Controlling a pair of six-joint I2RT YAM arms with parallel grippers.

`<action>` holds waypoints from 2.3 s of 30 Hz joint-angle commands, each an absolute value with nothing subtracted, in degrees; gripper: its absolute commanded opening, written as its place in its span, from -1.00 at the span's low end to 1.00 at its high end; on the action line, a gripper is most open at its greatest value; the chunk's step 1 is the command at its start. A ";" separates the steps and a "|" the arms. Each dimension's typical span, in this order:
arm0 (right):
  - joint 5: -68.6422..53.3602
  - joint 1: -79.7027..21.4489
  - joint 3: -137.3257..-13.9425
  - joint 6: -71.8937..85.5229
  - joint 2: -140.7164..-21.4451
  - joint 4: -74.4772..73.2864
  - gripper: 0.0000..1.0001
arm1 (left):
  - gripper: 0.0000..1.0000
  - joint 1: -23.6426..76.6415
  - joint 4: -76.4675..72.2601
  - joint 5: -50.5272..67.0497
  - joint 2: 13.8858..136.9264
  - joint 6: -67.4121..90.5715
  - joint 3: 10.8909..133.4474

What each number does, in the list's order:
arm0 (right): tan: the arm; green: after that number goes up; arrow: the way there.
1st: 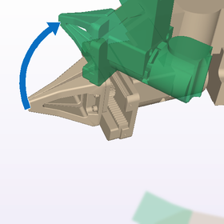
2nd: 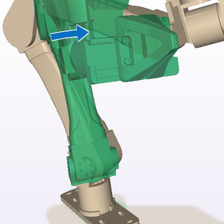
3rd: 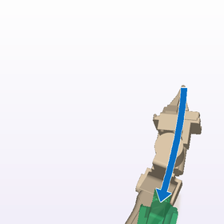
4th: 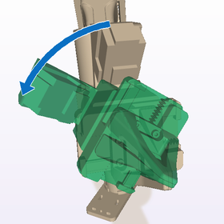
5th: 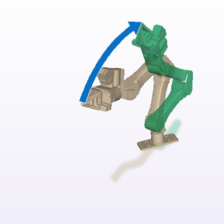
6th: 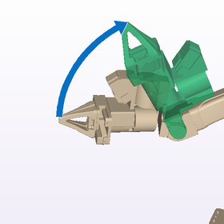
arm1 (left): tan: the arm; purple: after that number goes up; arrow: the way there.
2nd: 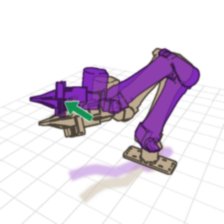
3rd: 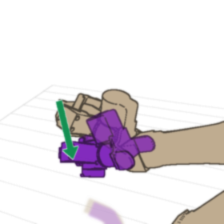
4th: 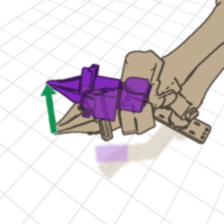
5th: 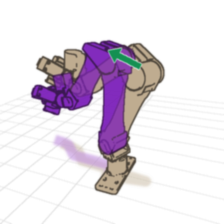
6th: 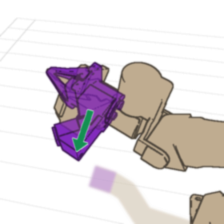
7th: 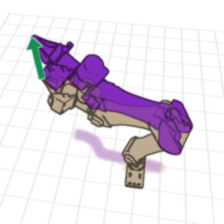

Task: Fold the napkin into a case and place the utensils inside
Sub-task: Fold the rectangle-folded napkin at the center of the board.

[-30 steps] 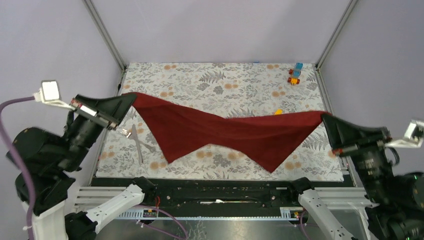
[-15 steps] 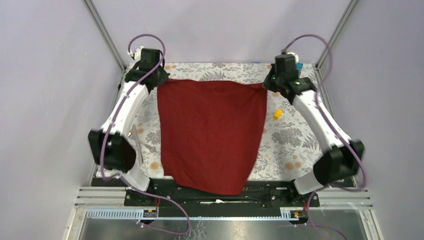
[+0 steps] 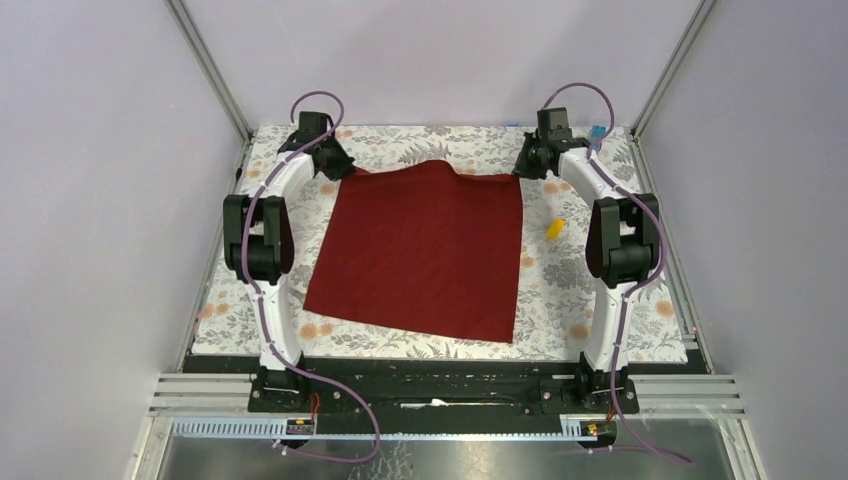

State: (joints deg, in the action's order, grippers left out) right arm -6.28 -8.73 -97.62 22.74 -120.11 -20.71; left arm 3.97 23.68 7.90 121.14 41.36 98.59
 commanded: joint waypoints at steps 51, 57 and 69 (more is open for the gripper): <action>-21.61 -21.57 -29.73 34.81 -66.58 -23.68 -1.00 | -1.00 -4.13 52.54 -9.41 78.60 51.93 44.31; -21.67 -21.85 -29.14 34.84 -67.79 -23.07 -1.00 | -1.00 -4.16 52.26 -11.03 79.20 52.21 44.55; -20.59 -23.60 -27.81 36.06 -69.37 -22.85 -1.00 | -0.98 -4.14 51.87 -11.74 81.40 52.25 44.38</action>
State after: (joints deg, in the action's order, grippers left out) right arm -21.15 -22.92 -28.29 35.70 -68.75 -21.96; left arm -3.81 51.57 -8.86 80.93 51.51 44.21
